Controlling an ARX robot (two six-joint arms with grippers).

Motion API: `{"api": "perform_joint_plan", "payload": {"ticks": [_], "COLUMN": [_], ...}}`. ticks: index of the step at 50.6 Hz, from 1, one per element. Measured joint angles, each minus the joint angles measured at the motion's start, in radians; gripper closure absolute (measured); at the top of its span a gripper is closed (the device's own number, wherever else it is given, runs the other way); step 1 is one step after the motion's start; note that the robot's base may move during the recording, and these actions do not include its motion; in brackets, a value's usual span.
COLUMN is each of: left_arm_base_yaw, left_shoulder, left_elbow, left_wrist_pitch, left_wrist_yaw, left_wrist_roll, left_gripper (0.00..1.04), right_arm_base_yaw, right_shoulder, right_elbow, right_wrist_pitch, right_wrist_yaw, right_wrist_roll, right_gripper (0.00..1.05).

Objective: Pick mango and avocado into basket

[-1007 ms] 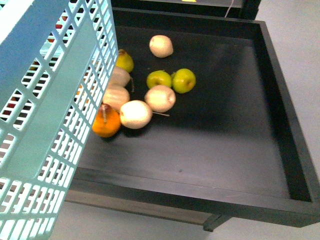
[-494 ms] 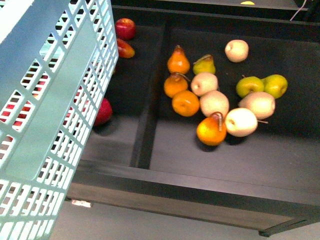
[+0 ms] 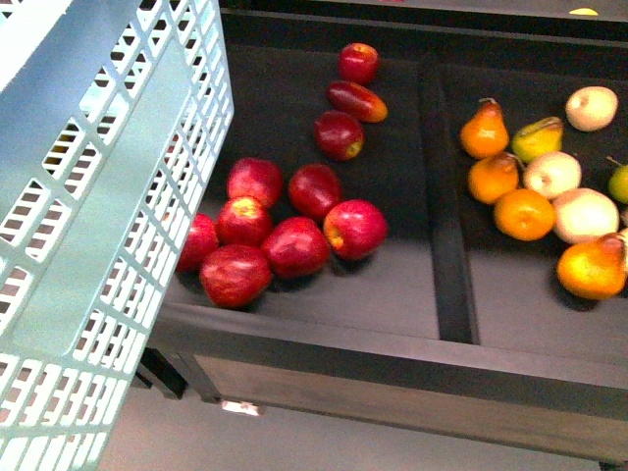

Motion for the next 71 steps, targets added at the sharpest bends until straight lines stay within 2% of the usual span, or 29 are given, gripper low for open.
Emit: {"api": "perform_joint_plan", "payload": {"ticks": [71], "left_arm_base_yaw": [0.0], "left_shoulder": [0.0], "left_elbow": [0.0], "left_wrist_pitch": [0.0], "left_wrist_yaw": [-0.001], "left_wrist_roll": [0.0], "left_gripper": [1.0], "right_arm_base_yaw": [0.0], "right_shoulder": [-0.001], "right_elbow": [0.0], "right_wrist_pitch": [0.0], "right_wrist_yaw": [0.001], "right_wrist_roll": [-0.001], "right_gripper": [0.09]}}
